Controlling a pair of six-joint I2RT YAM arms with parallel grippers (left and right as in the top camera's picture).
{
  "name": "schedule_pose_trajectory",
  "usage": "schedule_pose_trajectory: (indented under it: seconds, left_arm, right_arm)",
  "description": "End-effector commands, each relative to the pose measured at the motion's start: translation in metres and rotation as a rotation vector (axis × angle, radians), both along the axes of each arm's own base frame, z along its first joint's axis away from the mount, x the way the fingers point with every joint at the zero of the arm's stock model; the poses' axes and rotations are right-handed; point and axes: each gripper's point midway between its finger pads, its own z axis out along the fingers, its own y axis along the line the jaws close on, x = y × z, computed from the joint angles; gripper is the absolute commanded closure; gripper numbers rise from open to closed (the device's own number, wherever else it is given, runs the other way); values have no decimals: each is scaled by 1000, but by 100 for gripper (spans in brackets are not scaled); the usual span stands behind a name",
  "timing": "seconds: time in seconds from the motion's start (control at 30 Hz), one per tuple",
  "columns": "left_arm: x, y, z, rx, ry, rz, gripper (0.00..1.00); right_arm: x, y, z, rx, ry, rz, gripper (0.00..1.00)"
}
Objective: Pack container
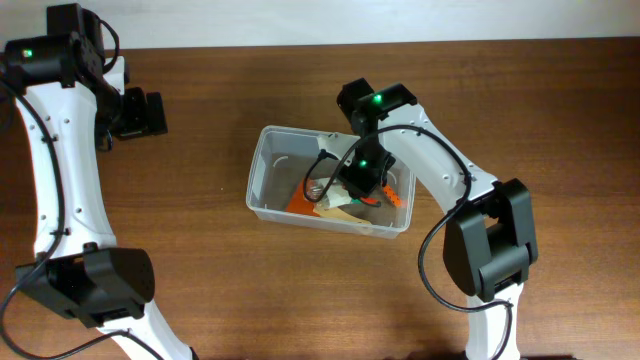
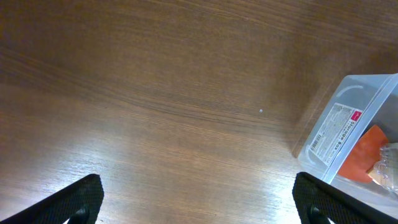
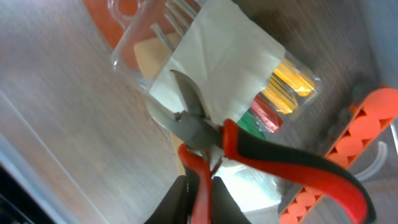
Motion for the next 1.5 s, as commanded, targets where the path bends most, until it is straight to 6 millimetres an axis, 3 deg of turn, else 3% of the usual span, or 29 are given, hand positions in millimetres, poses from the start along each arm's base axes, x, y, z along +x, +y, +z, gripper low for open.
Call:
schedule_pose_trajectory:
  seconds: [0.0,0.07,0.3,0.4,0.6,0.67,0.8,0.83,0.93,1.1,1.23,1.27,1.3,1.47]
  left_arm:
    - [0,4,4,12,-11,-4,1]
    - [0,4,4,12,-11,-4,1]
    - [0,4,4,12,-11,-4,1]
    - [0,4,4,12,-11,-4,1]
    - [0,4,4,12,-11,-4,1]
    - [0,4,4,12,-11,-4,1]
    - [0,4,4,12,-11,-4,1]
    - [0,4,4,12,-11,-4,1]
    - [0,4,4,12,-11,-4,1]
    - [0,4,4,12,-11,-4,1]
    - [0,4,4,12,-11,-4,1]
    - [0,4,4,12,-11,-4,1]
    - [0,4,4,12,-11,-4,1]
    - [0,4,4,12,-11,-4,1]
  right_arm:
    - [0,4,-3,21,5,2,81]
    - [0,5,-3,22,3,2,71]
    - [4,6,1,24,-4,-25,68]
    - [13,11,20,34,-28,-79,68]
    - [29,17,92,84,-128,-92,63]
    - [33,14,122,94,-181,-96,52]
    - [37,-5,175,70,-303,-124,14]
    - [43,-13,191,60,-358,-213,4]
    - [42,-24,229,96,-462,-259,1]
    - [22,-50,281,133,-579,-401,1]
    - [-10,-71,330,184,-704,-460,1]
    - [-20,-78,344,196,-743,-487,1]
    - [-43,-96,371,219,-825,-551,1]
    - [-103,-144,414,254,-988,-709,1]
